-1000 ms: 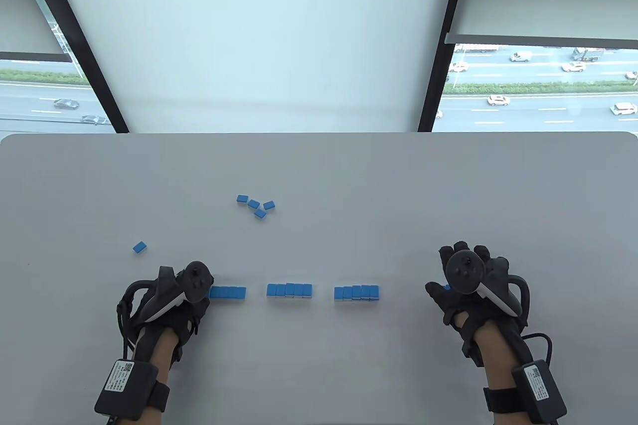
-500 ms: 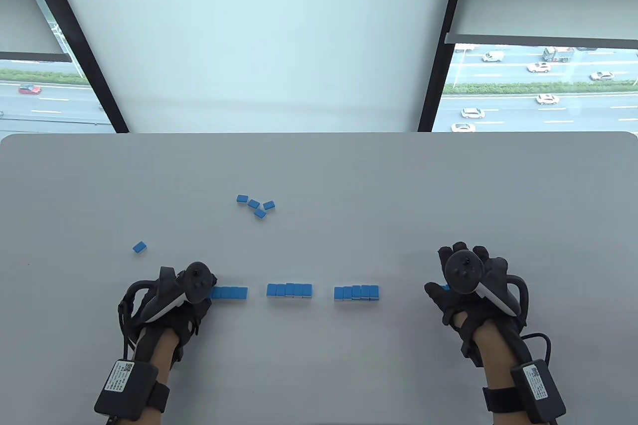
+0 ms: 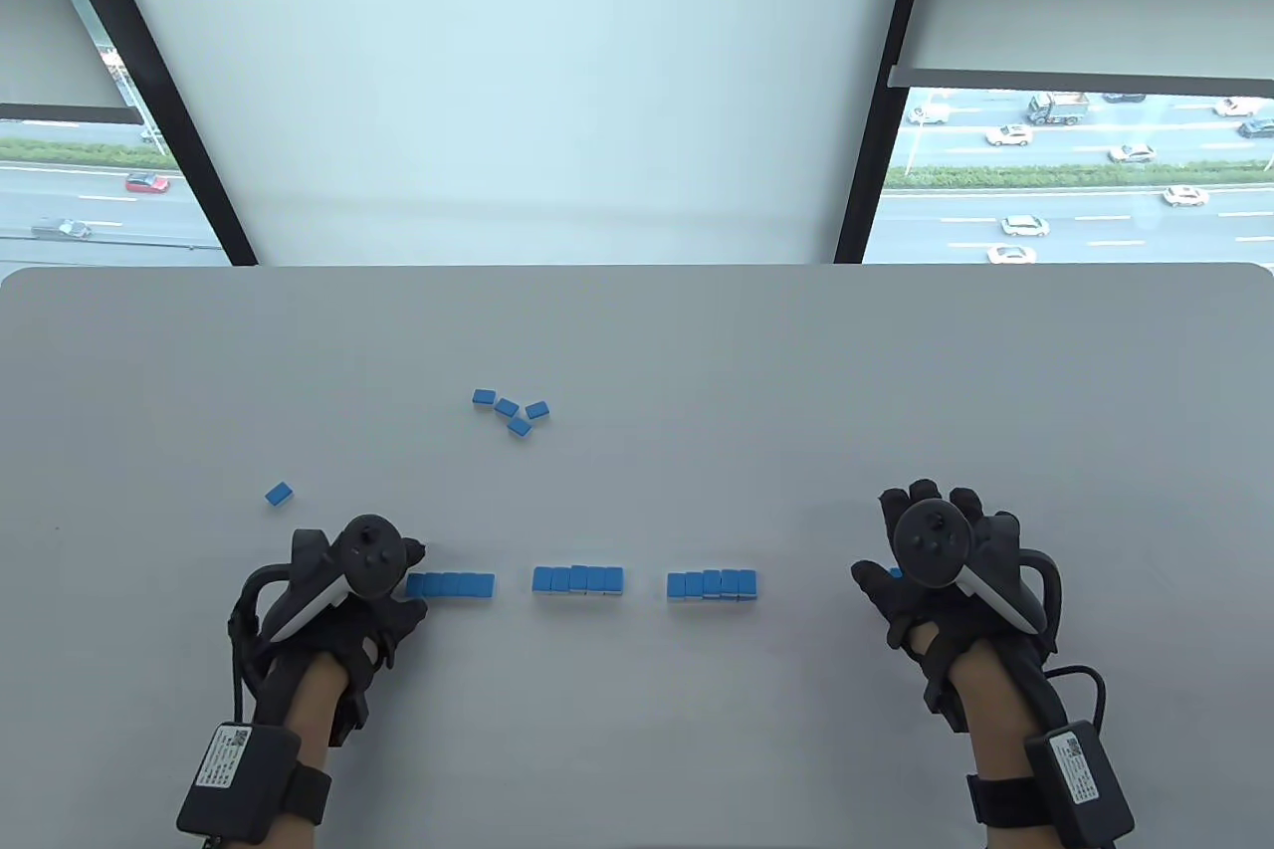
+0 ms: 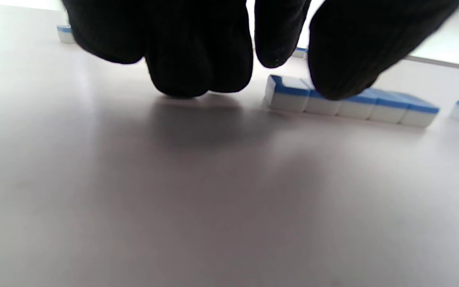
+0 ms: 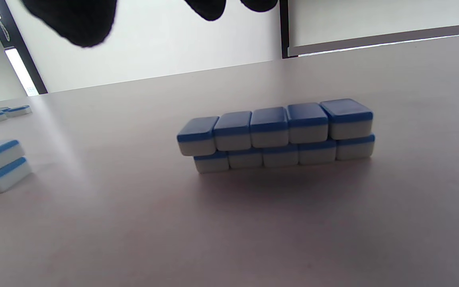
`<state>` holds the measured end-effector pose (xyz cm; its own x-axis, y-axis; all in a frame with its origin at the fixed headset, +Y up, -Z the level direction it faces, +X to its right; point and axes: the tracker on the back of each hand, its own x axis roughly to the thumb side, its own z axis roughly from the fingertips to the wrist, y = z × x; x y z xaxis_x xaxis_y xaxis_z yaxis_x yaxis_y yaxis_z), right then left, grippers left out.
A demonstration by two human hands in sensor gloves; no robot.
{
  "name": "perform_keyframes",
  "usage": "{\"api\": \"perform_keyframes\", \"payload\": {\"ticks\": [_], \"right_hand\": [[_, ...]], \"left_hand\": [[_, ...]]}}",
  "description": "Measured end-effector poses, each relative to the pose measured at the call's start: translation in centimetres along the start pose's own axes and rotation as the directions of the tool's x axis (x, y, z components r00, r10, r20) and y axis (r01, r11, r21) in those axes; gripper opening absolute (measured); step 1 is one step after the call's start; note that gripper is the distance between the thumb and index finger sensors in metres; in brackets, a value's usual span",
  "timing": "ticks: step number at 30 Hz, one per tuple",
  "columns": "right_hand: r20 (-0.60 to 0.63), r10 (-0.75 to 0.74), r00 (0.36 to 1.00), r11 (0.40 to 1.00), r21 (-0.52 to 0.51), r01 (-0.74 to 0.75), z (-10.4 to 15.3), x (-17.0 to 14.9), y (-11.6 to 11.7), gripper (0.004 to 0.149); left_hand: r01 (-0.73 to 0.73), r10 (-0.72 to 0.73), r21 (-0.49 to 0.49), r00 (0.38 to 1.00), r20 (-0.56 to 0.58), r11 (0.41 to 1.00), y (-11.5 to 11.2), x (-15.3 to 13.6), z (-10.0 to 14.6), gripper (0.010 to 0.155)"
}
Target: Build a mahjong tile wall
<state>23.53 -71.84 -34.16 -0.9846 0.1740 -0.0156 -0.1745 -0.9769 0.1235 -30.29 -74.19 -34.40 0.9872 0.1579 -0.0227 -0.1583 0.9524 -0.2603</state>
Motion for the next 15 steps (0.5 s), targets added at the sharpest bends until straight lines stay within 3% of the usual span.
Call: {"api": "perform_keyframes", "payload": {"ticks": [2, 7, 15], "right_hand": [[-0.001, 0.001, 1.0, 1.0, -0.001, -0.001, 0.0, 0.0, 0.0, 0.082], [-0.003, -0.007, 1.0, 1.0, -0.009, 0.007, 0.1, -0.2, -0.2, 0.082], [0.001, -0.003, 1.0, 1.0, -0.007, 0.003, 0.1, -0.2, -0.1, 0.081]], "left_hand": [[-0.046, 0.045, 0.053, 0.999, 0.011, 0.998, 0.9, 0.1, 0.4, 0.067], [0.079, -0.087, 0.187, 0.995, 0.038, 0.979, 3.4, 2.7, 0.2, 0.065], [0.258, -0.274, 0.208, 0.96, 0.051, 0.944, 6.5, 7.6, -4.8, 0.066]]}}
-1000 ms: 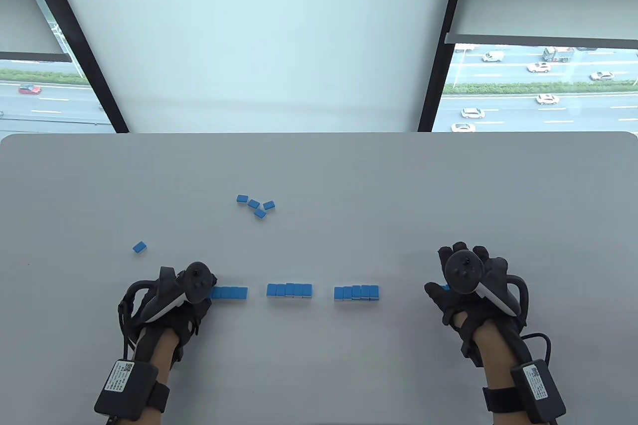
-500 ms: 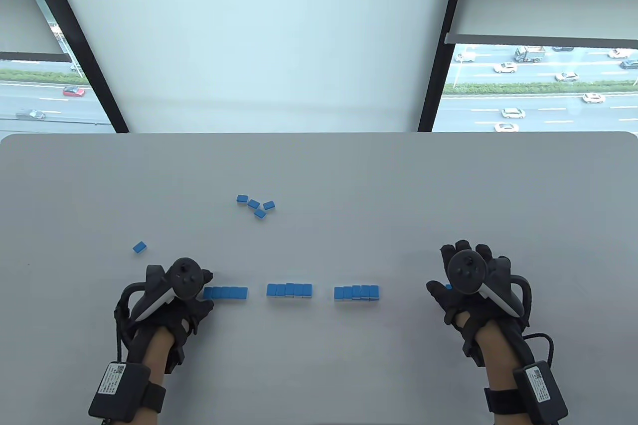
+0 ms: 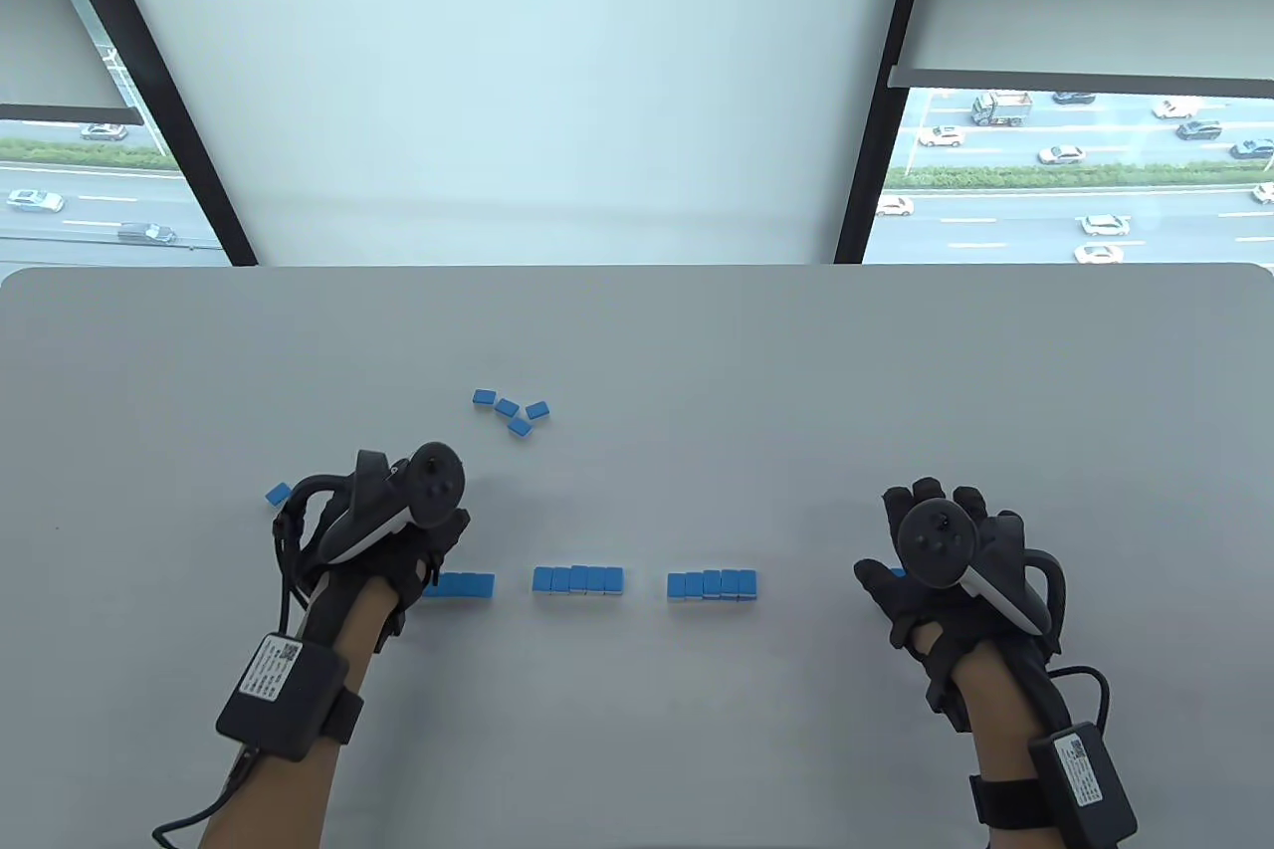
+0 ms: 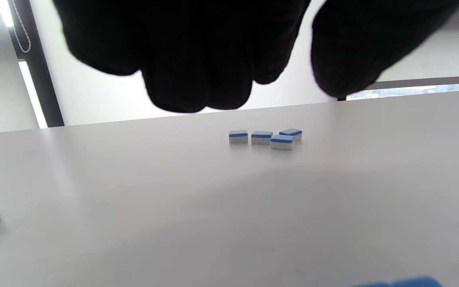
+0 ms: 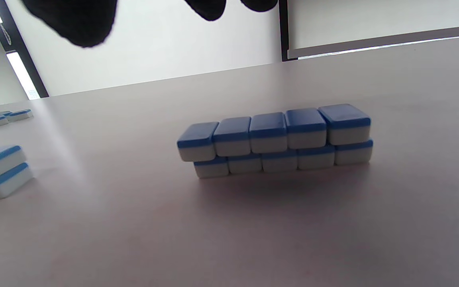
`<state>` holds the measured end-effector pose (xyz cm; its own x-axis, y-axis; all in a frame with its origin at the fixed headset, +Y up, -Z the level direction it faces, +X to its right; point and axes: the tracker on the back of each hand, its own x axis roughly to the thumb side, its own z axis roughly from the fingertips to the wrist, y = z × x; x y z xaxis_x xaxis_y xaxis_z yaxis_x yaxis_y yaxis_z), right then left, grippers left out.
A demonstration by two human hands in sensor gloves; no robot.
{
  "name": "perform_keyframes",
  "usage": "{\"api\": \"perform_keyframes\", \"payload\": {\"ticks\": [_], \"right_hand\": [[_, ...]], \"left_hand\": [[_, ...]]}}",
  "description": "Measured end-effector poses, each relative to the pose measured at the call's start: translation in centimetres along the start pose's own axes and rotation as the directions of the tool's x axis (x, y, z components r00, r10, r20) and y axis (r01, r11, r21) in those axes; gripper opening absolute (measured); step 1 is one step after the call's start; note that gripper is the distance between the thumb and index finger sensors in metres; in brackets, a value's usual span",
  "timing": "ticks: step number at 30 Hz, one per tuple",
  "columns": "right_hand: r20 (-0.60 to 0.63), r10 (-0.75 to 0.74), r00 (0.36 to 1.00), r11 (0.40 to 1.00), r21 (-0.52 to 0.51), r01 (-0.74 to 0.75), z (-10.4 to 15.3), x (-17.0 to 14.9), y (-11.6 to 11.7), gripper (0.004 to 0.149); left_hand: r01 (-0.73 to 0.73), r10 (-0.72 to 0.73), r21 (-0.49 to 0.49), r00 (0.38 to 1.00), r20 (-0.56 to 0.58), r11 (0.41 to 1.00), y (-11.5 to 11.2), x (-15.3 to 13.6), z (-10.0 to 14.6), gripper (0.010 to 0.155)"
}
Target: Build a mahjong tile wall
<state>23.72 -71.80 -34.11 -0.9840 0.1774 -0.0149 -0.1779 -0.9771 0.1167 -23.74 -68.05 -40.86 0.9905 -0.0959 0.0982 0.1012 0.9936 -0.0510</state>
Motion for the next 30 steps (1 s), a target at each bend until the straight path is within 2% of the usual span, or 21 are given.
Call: {"api": "perform_keyframes", "payload": {"ticks": [5, 10, 14, 17, 19, 21, 30], "right_hand": [[-0.002, 0.001, 1.0, 1.0, -0.002, -0.001, 0.0, -0.1, 0.0, 0.081], [-0.011, 0.008, 1.0, 1.0, 0.004, -0.008, 0.0, -0.2, 0.0, 0.082], [-0.015, 0.011, 1.0, 1.0, 0.008, -0.011, 0.1, -0.2, 0.0, 0.082], [-0.018, 0.012, 1.0, 1.0, 0.008, -0.012, 0.1, -0.2, 0.0, 0.082], [-0.019, 0.012, 1.0, 1.0, 0.006, -0.012, 0.1, -0.3, 0.0, 0.082], [-0.019, 0.012, 1.0, 1.0, 0.007, -0.012, 0.0, -0.3, 0.0, 0.082], [-0.025, 0.014, 1.0, 1.0, 0.015, -0.014, 0.1, -0.3, 0.0, 0.081]], "left_hand": [[0.015, -0.016, -0.029, 0.999, -0.037, 0.999, -0.3, 1.0, -4.8, 0.067], [0.024, -0.041, -0.116, 0.989, -0.145, 0.993, -2.7, 0.9, -9.7, 0.071], [0.001, -0.019, -0.205, 0.996, -0.091, 0.979, -4.9, 1.0, -12.3, 0.08], [0.008, -0.021, -0.154, 0.997, -0.079, 0.988, -5.4, 0.9, -13.2, 0.078], [-0.017, -0.001, -0.218, 0.996, -0.084, 0.976, -5.9, 0.9, -13.5, 0.078], [-0.038, 0.025, -0.187, 0.997, -0.075, 0.982, -5.8, 0.9, -13.6, 0.077], [-0.037, 0.024, -0.194, 0.997, -0.067, 0.98, -5.9, 0.7, -13.6, 0.071]]}}
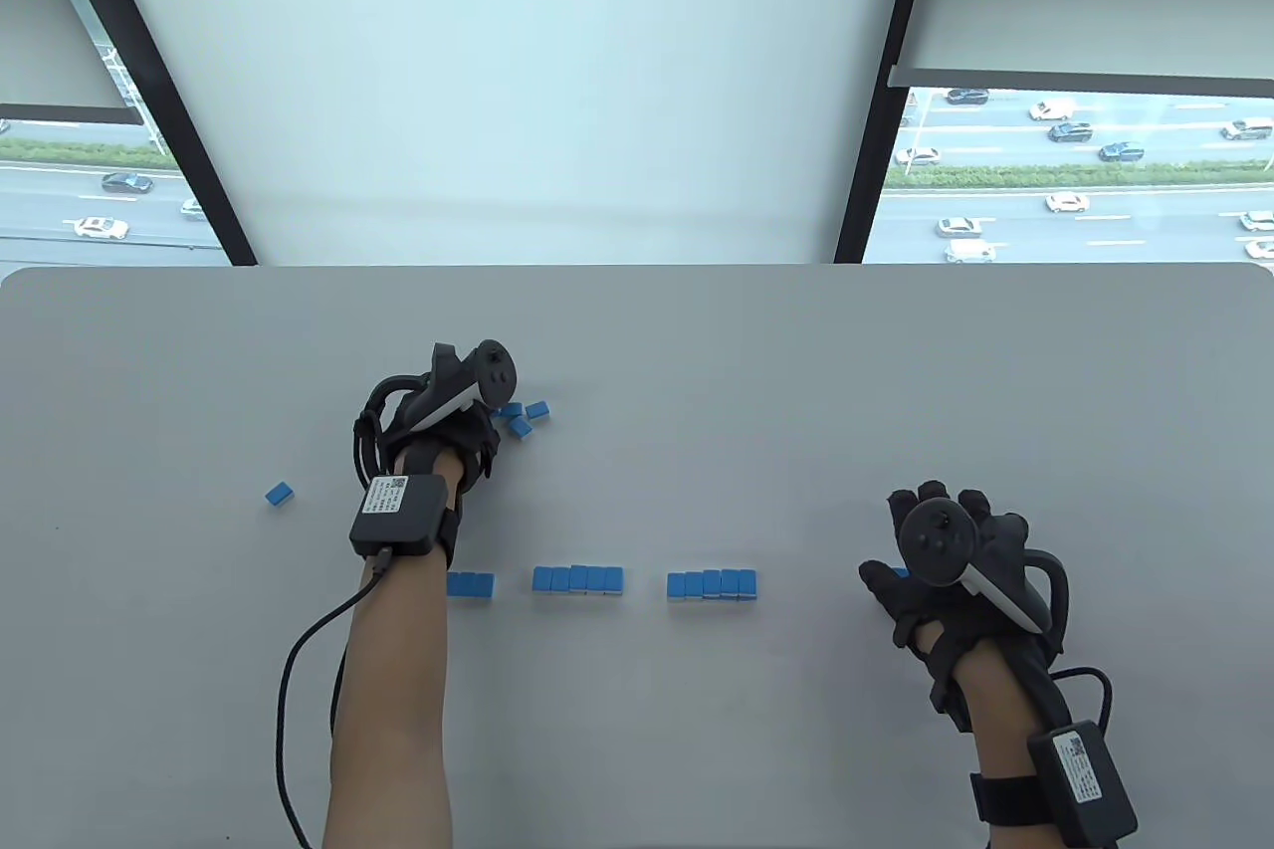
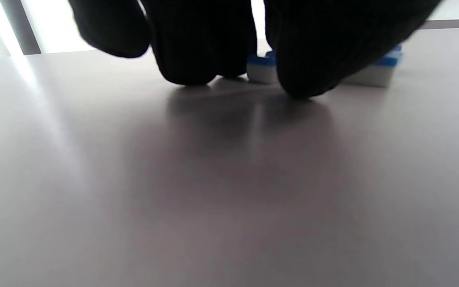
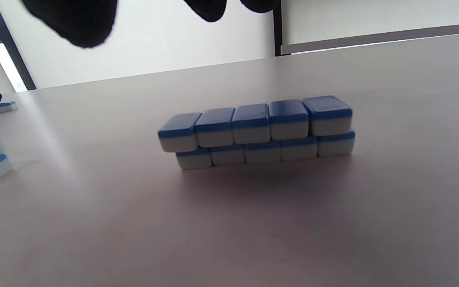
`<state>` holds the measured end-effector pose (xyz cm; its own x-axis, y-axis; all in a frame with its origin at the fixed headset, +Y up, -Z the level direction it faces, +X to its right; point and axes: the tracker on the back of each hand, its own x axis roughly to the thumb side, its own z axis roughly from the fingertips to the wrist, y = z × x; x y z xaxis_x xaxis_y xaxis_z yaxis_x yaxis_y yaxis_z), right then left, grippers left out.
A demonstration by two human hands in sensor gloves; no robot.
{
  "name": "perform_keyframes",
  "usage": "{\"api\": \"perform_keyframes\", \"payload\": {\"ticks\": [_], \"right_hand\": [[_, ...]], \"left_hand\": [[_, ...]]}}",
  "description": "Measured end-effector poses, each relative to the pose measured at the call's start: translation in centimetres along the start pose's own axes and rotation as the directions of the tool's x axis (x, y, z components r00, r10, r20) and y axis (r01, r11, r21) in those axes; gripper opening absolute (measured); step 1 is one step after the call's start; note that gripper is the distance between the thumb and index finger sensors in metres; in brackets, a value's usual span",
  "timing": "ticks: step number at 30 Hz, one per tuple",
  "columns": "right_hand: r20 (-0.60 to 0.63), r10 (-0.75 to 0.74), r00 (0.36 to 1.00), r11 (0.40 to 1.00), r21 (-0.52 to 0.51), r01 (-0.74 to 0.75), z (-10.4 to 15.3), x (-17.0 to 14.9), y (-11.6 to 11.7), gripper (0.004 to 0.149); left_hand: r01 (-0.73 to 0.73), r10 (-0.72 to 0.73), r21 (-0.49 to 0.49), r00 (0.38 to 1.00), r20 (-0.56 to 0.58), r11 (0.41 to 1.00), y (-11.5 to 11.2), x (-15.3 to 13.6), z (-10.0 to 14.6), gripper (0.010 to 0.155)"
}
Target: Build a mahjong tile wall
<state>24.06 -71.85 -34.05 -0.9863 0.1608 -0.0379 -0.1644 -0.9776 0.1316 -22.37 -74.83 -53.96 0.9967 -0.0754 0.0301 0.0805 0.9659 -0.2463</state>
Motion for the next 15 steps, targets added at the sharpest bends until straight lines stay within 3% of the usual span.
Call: {"api": "perform_keyframes", "payload": {"ticks": [15], "right_hand": [[0.0, -0.005, 1.0, 1.0, 0.0, 0.005, -0.08, -0.05, 0.0, 0.081]], "left_hand": [[0.03, -0.03, 0.058, 1.0, 0.004, 0.998, 0.13, -0.08, 0.73, 0.058]]}}
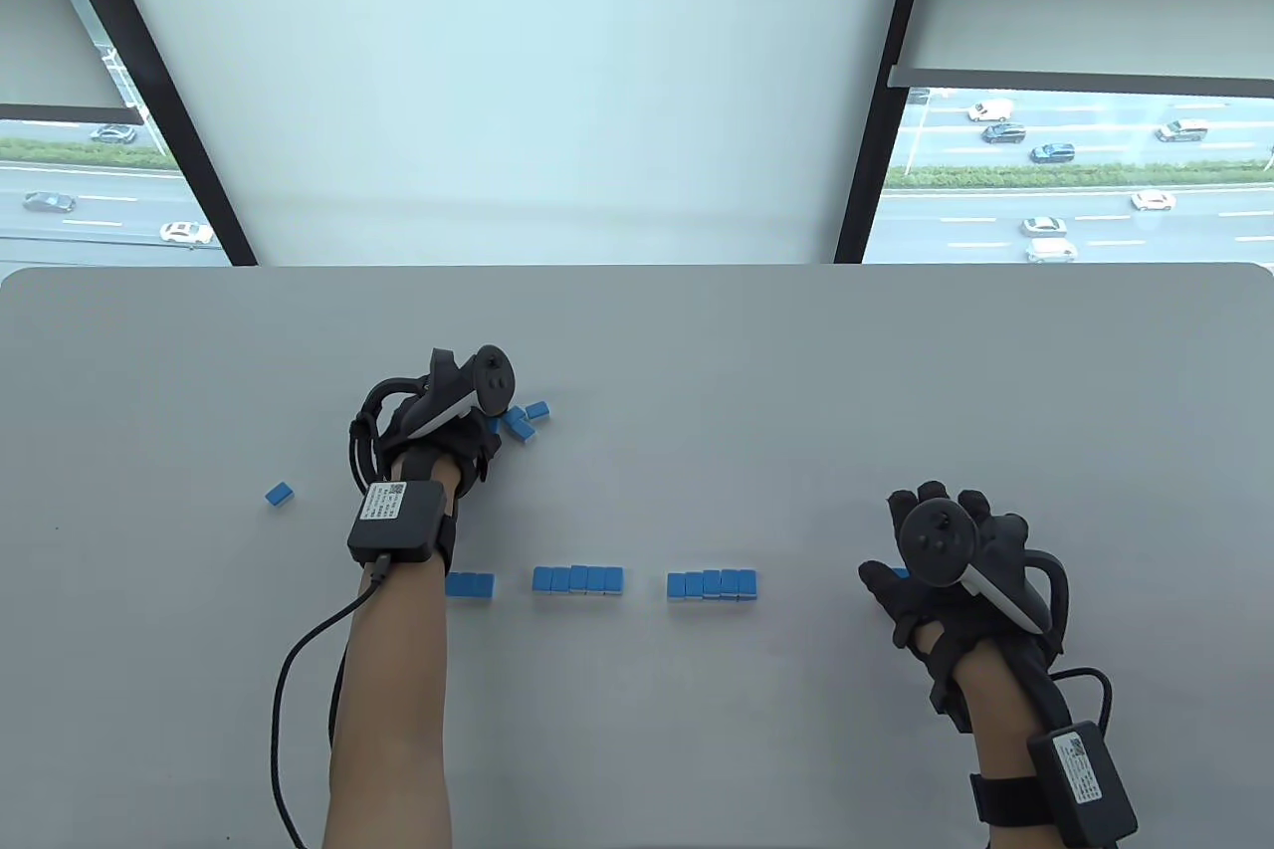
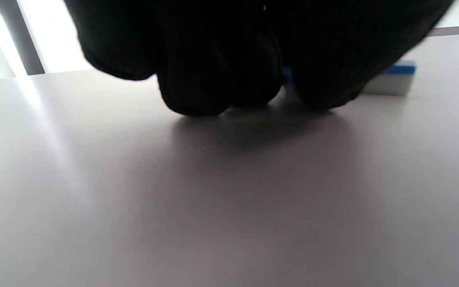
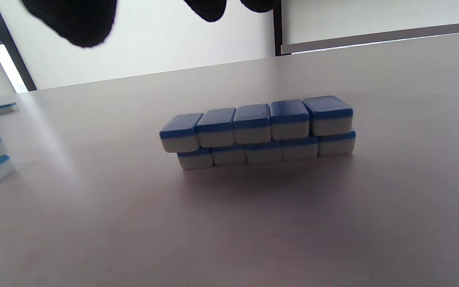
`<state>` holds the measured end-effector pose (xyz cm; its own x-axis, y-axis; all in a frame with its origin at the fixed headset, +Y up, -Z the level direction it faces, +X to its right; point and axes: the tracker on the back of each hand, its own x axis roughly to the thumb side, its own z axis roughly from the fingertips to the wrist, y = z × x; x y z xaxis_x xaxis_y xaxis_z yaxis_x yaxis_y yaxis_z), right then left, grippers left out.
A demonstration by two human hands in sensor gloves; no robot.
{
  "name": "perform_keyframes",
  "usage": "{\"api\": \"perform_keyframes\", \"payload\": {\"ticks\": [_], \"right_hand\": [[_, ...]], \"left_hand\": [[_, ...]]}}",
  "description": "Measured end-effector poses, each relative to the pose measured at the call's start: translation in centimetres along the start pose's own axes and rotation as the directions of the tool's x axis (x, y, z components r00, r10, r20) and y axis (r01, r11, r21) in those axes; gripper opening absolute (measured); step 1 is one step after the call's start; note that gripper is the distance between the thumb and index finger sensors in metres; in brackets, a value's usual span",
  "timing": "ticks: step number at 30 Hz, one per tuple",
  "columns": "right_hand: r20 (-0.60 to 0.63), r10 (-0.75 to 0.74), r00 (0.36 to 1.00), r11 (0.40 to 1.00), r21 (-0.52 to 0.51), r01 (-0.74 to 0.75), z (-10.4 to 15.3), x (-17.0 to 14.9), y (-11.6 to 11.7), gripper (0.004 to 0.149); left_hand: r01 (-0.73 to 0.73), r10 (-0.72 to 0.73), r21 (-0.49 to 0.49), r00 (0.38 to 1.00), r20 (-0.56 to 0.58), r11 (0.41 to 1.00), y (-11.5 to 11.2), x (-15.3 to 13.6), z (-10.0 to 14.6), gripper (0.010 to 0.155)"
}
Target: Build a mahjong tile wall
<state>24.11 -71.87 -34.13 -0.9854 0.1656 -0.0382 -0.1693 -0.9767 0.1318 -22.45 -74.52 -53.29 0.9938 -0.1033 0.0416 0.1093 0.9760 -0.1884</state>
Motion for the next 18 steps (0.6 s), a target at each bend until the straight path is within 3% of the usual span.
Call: {"api": "perform_keyframes", "payload": {"ticks": [9, 15, 18], "right_hand": [[-0.01, -0.017, 1.0, 1.0, -0.001, 0.017, -0.1, -0.4, -0.1, 0.082], [-0.007, -0.021, 1.0, 1.0, -0.001, 0.021, -0.1, -0.4, -0.1, 0.082], [-0.003, -0.021, 1.0, 1.0, 0.002, 0.021, -0.1, -0.3, 0.0, 0.082]], "left_hand": [[-0.001, 0.0, -0.056, 1.0, -0.024, 0.998, 0.6, -0.6, 1.2, 0.059], [-0.061, 0.061, 0.014, 0.998, 0.022, 0.998, 3.0, -1.5, 4.9, 0.059], [-0.072, 0.065, 0.09, 0.995, 0.078, 0.993, 4.7, -1.9, 8.3, 0.059]]}}
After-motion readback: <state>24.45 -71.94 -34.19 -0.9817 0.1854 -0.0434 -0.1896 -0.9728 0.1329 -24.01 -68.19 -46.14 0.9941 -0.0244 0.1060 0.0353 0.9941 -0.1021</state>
